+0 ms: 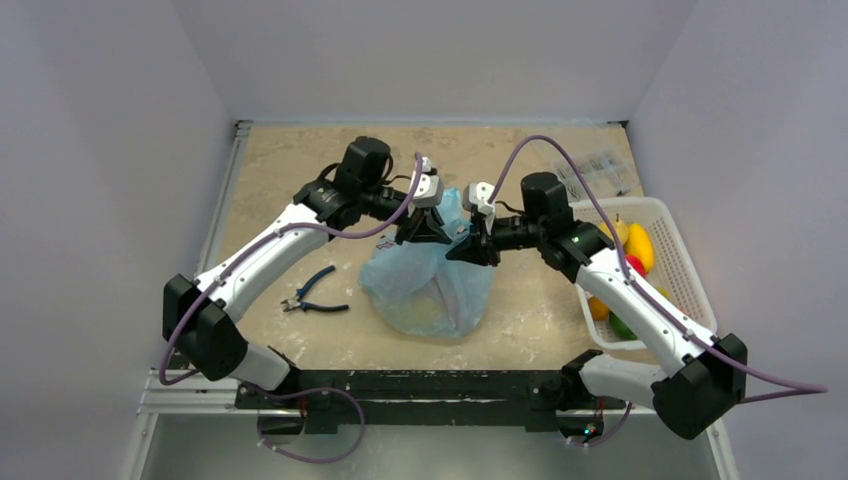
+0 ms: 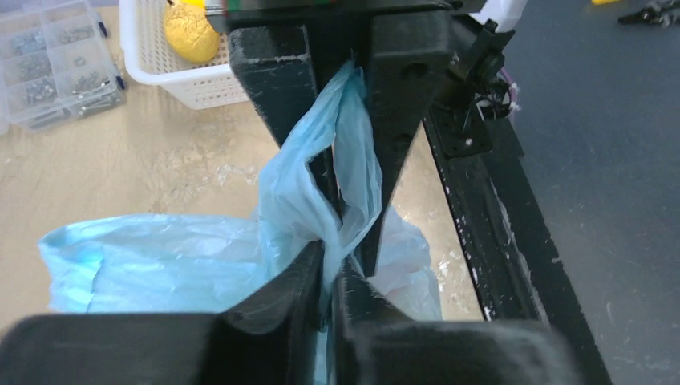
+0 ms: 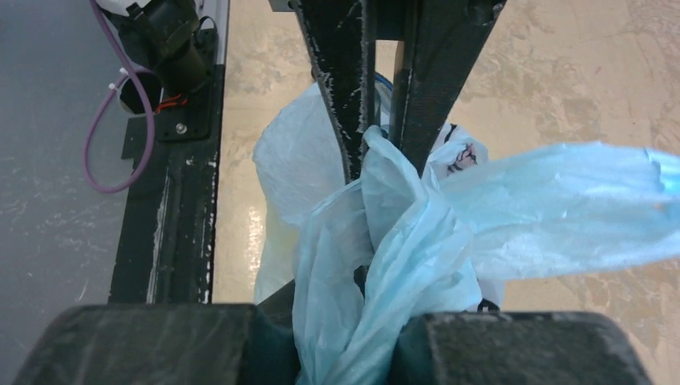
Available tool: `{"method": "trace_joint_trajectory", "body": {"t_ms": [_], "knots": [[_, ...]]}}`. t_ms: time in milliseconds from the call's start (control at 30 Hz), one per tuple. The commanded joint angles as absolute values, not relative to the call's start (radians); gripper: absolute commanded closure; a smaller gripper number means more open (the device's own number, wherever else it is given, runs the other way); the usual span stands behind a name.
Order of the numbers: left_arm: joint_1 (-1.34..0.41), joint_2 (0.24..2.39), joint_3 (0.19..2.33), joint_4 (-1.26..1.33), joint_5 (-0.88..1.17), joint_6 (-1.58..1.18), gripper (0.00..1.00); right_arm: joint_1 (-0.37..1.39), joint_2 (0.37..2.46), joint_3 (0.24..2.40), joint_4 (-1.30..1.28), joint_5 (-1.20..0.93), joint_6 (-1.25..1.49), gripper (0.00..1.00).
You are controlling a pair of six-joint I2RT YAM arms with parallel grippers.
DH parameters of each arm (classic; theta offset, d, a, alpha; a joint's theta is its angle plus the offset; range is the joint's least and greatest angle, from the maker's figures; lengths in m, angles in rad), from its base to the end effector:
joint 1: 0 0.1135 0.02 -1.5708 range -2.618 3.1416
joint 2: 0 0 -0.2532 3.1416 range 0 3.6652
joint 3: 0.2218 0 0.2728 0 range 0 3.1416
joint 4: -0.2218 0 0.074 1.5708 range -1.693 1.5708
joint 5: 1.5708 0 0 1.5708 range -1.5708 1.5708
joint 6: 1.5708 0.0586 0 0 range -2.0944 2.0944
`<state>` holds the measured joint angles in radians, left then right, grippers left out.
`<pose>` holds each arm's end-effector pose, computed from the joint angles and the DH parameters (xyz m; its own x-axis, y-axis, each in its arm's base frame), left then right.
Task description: Place the fake fruits into the plastic bag and tie a complex knot
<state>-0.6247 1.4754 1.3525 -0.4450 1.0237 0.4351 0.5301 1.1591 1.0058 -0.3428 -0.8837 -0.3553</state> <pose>0.2590 -0.2485 0.3363 -0.0212 0.2856 -0.9581 0.9894 -0.1318 -0.0612 0.2261 0.1850 0.3113 -0.0694 -0.2964 -0.9525 -0.9935 0.1071 0.0391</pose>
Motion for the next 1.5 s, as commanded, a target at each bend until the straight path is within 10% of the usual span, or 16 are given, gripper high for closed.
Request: {"method": "trace_joint_trajectory", "body": {"t_ms": [0,267,800,1133,1267,1400,1467], "knots": [[-0.634,1.473,1.416,-0.502,1.074,0.488,0.84,0.535,1.147,1.007,-0.297,-0.884,-0.338,0.96],[-0.452,1.379,1.599,-0.877,1.118,0.609,0.35,0.534,1.103,1.013,-0.352,-0.845,-0.443,1.0],[-0.473,1.747,2.058,-1.18,1.101,0.645,0.34,0.553,1.125,1.09,-0.526,-0.844,-0.725,1.0],[-0.524,1.822,2.123,-1.265,1.127,0.693,0.42,0.559,1.137,1.103,-0.549,-0.837,-0.758,1.0],[-0.525,1.833,2.129,-1.339,1.11,0.759,0.59,0.56,1.133,1.1,-0.544,-0.831,-0.759,1.0],[-0.521,1.818,2.15,-1.352,1.069,0.765,1.0,0.56,1.132,1.088,-0.524,-0.809,-0.719,1.0],[-0.519,1.789,2.157,-1.337,1.036,0.752,1.0,0.56,1.13,1.077,-0.515,-0.804,-0.687,1.0]]}}
